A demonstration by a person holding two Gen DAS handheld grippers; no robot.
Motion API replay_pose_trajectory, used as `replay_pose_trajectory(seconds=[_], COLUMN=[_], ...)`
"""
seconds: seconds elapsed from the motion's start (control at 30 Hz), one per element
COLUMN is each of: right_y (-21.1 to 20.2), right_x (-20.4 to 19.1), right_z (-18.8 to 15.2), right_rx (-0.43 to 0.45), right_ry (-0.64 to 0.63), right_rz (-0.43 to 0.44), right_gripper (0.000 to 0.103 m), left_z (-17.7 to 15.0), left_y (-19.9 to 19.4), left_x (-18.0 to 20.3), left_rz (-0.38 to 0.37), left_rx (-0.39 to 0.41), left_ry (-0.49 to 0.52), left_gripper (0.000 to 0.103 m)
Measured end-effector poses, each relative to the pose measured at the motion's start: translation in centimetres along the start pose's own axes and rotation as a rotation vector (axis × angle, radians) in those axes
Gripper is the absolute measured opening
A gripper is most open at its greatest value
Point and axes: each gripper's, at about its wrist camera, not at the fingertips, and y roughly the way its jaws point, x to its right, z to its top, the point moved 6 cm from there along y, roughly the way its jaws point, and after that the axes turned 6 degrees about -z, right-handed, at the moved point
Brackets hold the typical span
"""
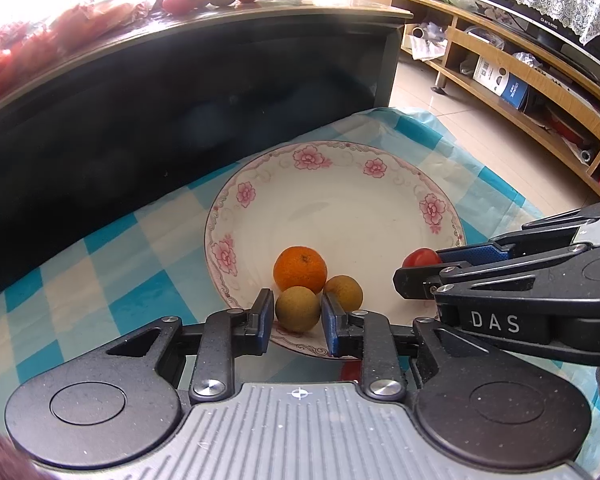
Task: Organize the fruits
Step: 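Open the left tool over the bowl while the right tool releases the tomato into it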
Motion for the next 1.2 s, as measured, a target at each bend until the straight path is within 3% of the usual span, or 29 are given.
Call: replay_pose_trajectory(seconds=[0.33, 0.6, 1.2], right_y=[-0.1, -0.6, -1.6], right_x=[0.1, 0.1, -0.5], right_z=[0.0, 0.3, 0.1], right_rx=[0.005, 0.019, 0.034], right_ry=[0.005, 0.015, 0.008], right_rz=[-0.007, -0.006, -0.024], right_gripper=[0.032, 0.032, 0.032], left_z=[0.1, 0.2, -0.2], left_y=[-0.2, -0.7, -1.7], left_x=[-0.1, -0.6, -0.6], left_rz=[0.004, 0.01, 0.013], left_rx=[0.009, 0.023, 0.027], left_ry=[-0.008, -0.029, -0.028], left_gripper=[0.039, 0.05, 0.052])
